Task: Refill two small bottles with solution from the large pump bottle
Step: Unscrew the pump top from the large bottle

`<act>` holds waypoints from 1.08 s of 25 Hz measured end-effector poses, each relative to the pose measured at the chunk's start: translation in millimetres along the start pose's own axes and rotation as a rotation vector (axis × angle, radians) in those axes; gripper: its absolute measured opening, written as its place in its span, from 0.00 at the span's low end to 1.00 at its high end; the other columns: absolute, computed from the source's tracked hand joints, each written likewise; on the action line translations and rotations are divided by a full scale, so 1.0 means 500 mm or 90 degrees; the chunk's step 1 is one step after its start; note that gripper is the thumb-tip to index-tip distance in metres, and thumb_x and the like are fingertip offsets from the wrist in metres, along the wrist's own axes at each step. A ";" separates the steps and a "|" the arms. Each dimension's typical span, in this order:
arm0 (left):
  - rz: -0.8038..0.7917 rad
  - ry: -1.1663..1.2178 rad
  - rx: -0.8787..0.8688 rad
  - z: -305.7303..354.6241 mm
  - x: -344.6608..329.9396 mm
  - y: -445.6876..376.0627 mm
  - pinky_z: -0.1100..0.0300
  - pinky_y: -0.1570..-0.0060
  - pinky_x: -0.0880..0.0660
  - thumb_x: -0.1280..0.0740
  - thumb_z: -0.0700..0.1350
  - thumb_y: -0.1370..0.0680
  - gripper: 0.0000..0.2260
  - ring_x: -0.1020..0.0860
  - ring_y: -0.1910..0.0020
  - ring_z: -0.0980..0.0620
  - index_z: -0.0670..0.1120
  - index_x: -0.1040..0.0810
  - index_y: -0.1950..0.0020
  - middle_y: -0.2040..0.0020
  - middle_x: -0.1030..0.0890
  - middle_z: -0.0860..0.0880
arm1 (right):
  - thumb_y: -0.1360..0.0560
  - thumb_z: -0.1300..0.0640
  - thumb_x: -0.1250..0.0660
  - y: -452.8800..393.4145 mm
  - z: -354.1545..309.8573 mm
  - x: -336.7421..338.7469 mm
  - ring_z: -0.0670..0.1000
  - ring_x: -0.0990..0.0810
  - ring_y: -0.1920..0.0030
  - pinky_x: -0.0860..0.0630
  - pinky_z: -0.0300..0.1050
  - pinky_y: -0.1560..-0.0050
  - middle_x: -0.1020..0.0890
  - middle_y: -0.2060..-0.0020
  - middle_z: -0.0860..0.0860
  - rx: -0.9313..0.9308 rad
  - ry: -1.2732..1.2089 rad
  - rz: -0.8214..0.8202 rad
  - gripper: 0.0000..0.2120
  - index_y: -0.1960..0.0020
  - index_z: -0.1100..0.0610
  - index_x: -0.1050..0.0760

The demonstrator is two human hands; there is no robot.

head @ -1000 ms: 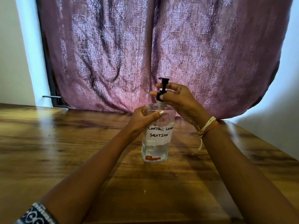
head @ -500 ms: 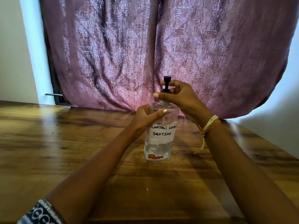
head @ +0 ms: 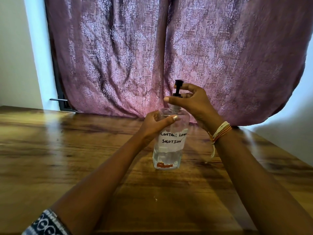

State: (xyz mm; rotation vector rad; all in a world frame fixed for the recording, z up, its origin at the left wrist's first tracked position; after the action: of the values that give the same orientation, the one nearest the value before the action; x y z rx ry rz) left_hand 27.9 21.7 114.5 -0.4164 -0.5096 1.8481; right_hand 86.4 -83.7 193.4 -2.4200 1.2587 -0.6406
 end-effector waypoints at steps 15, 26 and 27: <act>0.027 -0.031 0.000 0.000 0.011 -0.001 0.47 0.43 0.22 0.26 0.57 0.35 0.31 0.19 0.43 0.46 0.46 0.27 0.36 0.41 0.19 0.43 | 0.29 0.66 0.27 0.007 -0.004 -0.015 0.57 0.17 0.51 0.20 0.51 0.44 0.17 0.48 0.62 -0.029 -0.031 -0.094 0.23 0.36 0.63 0.27; 0.102 -0.166 0.019 0.074 0.008 -0.020 0.49 0.44 0.21 0.22 0.49 0.35 0.32 0.20 0.45 0.45 0.45 0.32 0.36 0.43 0.20 0.41 | 0.32 0.63 0.23 0.006 -0.032 0.014 0.57 0.17 0.50 0.21 0.42 0.51 0.17 0.50 0.61 -0.017 0.046 -0.049 0.25 0.37 0.64 0.26; 0.103 -0.175 0.025 0.078 0.007 -0.019 0.49 0.45 0.21 0.22 0.48 0.34 0.32 0.20 0.45 0.45 0.45 0.33 0.36 0.44 0.20 0.41 | 0.32 0.63 0.23 0.007 -0.041 0.021 0.56 0.17 0.50 0.22 0.43 0.48 0.16 0.52 0.60 -0.015 0.026 -0.031 0.22 0.39 0.63 0.24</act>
State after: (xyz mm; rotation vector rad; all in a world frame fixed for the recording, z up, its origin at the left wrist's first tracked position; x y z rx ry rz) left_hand 14.1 22.0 152.5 -0.1799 -0.6393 2.0825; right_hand 78.4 -96.1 211.3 -2.4756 1.2330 -0.6949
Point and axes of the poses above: each hand's wrist, its own y-axis away from the middle knuckle, its own x-axis out of the back of the hand, z = x × y, the point moved 7 cm from there along -y, towards the middle knuckle
